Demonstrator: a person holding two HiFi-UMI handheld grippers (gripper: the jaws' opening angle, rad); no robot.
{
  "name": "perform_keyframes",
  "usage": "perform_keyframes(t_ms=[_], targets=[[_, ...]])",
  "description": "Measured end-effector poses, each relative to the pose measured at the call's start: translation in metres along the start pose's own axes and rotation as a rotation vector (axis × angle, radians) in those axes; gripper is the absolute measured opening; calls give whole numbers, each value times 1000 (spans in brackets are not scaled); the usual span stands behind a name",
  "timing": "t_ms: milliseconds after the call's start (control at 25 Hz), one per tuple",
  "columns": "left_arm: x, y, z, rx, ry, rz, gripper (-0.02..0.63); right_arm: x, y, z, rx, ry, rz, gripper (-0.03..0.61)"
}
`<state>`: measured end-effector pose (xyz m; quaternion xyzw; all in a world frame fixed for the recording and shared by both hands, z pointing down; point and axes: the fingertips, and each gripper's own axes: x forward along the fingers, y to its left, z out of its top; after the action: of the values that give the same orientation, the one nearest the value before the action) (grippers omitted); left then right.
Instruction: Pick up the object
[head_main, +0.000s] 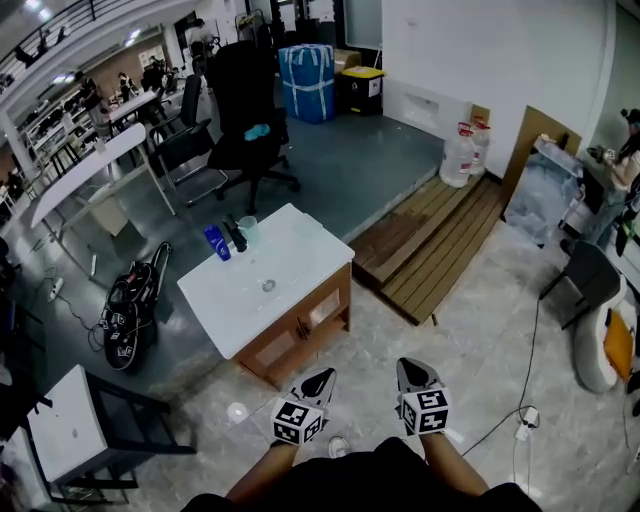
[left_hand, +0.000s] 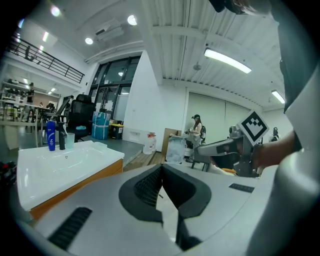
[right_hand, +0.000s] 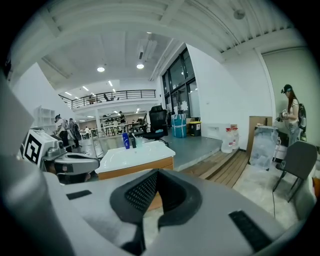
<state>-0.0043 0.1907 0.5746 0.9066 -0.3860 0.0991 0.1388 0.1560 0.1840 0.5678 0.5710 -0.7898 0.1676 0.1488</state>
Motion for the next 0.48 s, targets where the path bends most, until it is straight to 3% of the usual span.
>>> perform_keyframes(t_ms=[480], targets=[[1,42,-2,-26,1,56,14,36,8,12,-14,8,30,18]])
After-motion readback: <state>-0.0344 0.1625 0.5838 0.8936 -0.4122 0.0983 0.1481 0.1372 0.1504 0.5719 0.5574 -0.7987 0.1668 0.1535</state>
